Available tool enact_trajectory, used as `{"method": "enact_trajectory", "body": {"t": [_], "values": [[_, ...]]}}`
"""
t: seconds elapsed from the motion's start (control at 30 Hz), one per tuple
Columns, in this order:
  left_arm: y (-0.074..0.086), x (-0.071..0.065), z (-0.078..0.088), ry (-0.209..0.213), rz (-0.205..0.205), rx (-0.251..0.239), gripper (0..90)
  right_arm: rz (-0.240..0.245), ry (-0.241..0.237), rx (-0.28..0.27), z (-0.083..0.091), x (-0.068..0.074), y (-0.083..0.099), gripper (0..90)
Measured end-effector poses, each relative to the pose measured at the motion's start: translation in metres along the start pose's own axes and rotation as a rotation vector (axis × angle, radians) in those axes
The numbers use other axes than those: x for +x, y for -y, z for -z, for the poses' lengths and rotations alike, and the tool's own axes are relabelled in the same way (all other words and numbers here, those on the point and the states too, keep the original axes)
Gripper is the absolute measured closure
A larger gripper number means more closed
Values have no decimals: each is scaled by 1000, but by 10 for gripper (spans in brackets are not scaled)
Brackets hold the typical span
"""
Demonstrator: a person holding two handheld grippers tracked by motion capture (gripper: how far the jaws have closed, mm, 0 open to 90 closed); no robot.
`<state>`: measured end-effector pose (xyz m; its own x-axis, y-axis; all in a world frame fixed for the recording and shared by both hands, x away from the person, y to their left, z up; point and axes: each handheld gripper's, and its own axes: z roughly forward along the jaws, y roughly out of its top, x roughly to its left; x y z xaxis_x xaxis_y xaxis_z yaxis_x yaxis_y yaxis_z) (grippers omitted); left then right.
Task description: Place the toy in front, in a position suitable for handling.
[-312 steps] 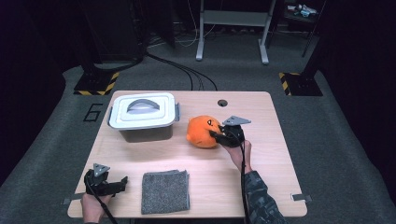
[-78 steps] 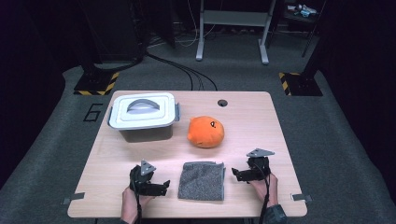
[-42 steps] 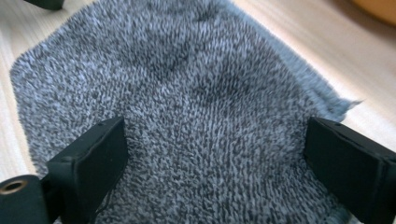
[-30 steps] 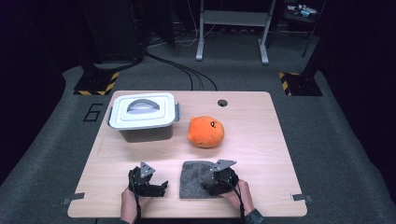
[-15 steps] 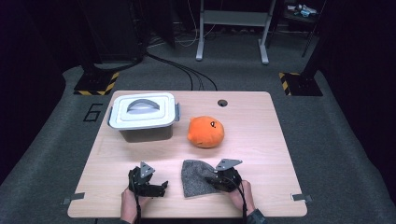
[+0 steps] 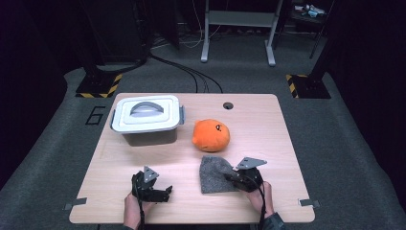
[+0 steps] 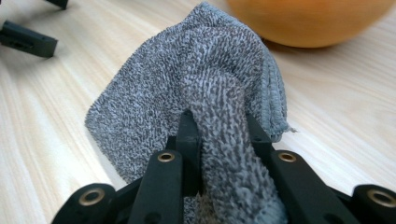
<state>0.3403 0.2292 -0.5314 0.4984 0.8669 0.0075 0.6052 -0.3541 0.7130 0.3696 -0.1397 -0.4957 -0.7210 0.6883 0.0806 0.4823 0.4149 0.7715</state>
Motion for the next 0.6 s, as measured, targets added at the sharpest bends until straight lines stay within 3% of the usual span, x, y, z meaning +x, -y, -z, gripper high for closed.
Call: {"method": "enact_trajectory", "body": {"t": [0.6], "values": [[0, 0, 0, 1, 3, -1, 2, -76, 156, -2, 34, -61, 18, 735]]}}
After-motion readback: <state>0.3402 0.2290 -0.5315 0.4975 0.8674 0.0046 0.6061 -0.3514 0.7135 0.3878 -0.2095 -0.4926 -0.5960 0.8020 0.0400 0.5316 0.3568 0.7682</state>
